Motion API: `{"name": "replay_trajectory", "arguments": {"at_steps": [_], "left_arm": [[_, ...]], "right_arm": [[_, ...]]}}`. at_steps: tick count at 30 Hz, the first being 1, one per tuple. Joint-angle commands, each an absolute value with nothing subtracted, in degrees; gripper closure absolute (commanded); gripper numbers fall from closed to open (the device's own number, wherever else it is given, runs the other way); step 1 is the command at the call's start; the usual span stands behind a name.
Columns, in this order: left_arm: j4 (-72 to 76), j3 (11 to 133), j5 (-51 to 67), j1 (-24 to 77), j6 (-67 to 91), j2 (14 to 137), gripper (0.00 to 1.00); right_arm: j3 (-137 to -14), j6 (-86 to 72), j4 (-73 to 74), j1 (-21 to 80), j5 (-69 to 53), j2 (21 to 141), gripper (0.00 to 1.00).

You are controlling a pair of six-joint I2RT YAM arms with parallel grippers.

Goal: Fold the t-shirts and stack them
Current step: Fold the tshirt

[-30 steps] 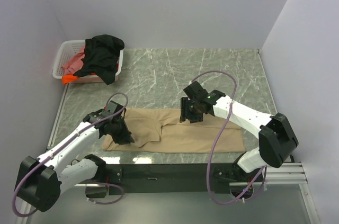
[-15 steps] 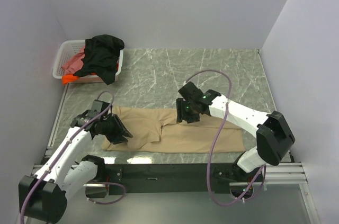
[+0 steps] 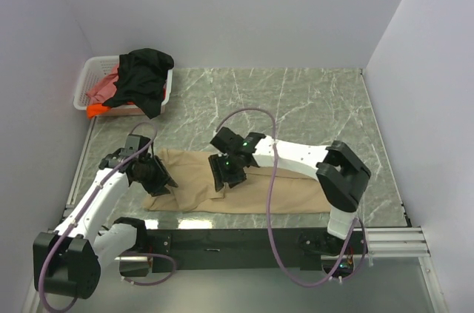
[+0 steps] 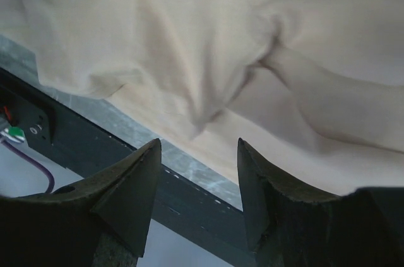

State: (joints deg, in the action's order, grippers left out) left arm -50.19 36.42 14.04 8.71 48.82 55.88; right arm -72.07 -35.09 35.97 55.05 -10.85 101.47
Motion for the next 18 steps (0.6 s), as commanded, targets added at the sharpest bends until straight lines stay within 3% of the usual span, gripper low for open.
{"name": "replay_trajectory", "arguments": {"at_steps": [1,12,18], "left_arm": [[-47.55,36.83,11.09,8.44,46.15,56.69,0.58],[-32.54,37.53,13.80,8.61,49.65,60.81,0.62],[-24.62,36.65,15.20,10.19,50.10,68.18,0.63]], "right_arm": [[-75.84,-34.28,35.94,57.12,-13.18,103.62,0.42],[-75.23,-34.63,35.86,58.01,-13.27,107.40,0.43],[-74.97,-34.45,34.98,57.92,-13.01,108.46,0.48]]}}
